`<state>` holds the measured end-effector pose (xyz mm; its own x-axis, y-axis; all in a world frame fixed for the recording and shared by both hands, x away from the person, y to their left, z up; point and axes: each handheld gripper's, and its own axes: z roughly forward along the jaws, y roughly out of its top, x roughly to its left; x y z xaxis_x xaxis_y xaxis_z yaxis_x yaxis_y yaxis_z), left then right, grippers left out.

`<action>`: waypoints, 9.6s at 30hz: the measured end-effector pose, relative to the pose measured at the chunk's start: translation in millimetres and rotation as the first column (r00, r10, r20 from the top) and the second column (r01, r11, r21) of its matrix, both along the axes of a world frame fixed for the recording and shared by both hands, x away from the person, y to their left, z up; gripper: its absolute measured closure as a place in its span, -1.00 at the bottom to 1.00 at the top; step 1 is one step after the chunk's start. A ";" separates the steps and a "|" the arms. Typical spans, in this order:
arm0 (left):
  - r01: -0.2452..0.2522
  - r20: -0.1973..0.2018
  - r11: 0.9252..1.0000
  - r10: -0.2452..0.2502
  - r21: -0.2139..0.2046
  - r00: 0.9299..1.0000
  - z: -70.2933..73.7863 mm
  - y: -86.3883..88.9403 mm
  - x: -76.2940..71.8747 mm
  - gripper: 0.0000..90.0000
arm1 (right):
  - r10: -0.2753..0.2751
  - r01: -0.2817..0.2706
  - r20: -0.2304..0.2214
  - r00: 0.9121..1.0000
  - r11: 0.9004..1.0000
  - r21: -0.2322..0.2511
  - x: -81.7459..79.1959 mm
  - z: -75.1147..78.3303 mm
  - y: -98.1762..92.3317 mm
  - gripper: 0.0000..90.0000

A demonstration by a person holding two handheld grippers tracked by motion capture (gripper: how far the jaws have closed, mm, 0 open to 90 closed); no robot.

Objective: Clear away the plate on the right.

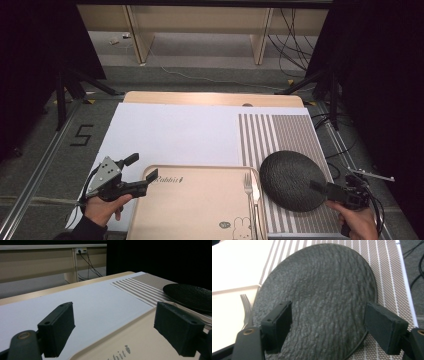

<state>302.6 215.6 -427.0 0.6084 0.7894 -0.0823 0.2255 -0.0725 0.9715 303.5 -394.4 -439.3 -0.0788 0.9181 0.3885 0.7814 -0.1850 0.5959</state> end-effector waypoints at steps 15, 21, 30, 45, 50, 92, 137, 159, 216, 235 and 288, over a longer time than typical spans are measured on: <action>0.000 -0.002 1.000 0.000 0.000 1.000 -0.2 0.0 0.3 -0.65 | -0.040 0.041 -0.039 0.998 0.999 0.032 -0.4 -11.4 -15.9 -0.46; 0.001 -0.002 1.000 -0.001 0.001 1.000 -0.3 -0.2 0.3 -0.65 | -0.042 0.045 -0.050 0.998 0.998 0.052 0.1 -14.5 -18.7 -0.46; 0.001 -0.002 1.000 -0.001 0.002 1.000 -0.5 -0.4 0.2 -0.65 | -0.034 0.040 -0.076 0.997 0.997 0.073 1.8 -19.5 -20.4 -0.45; 0.000 -0.003 1.000 0.000 0.003 1.000 -0.7 -0.4 0.4 -0.65 | -0.008 0.024 -0.105 0.994 0.987 0.157 4.7 -29.2 -23.2 -0.39; 0.001 -0.002 1.000 -0.001 0.002 1.000 -0.7 -0.4 0.3 -0.65 | -0.004 0.022 -0.105 0.994 0.985 0.172 5.4 -31.1 -23.2 -0.37; 0.010 -0.002 1.000 -0.010 0.011 1.000 -1.0 -2.0 0.1 -0.64 | -0.053 0.101 -0.132 0.990 0.915 0.390 6.4 -46.4 -37.6 0.00; 0.006 -0.013 1.000 -0.006 -0.003 1.000 -0.9 -0.2 1.6 -0.64 | -0.147 0.195 -0.131 0.980 0.828 0.526 2.4 -48.6 -49.8 0.89; 0.001 -0.012 1.000 -0.001 -0.006 1.000 -0.6 0.6 1.4 -0.64 | -0.199 0.206 -0.067 0.978 0.853 0.480 -0.5 -30.2 -47.2 0.94; -0.003 -0.010 1.000 0.003 -0.005 1.000 -0.8 0.2 1.6 -0.64 | 0.003 -0.023 0.033 0.999 0.775 0.631 28.4 -4.2 52.8 0.93; -0.002 -0.007 1.000 0.002 -0.006 1.000 -0.4 0.4 1.2 -0.64 | 0.177 -0.147 0.015 0.984 0.764 0.629 38.4 -7.9 112.9 0.91; 0.000 -0.007 1.000 0.000 -0.006 1.000 -0.2 1.0 0.8 -0.64 | 0.419 -0.322 -0.128 0.899 0.830 0.454 41.8 -25.4 184.2 0.92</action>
<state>303.4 216.6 -427.2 0.6076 0.7890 -0.0909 0.2319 -0.0668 0.9704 345.2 -210.2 -464.8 -0.2514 0.5867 0.7698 0.9391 -0.0448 0.3408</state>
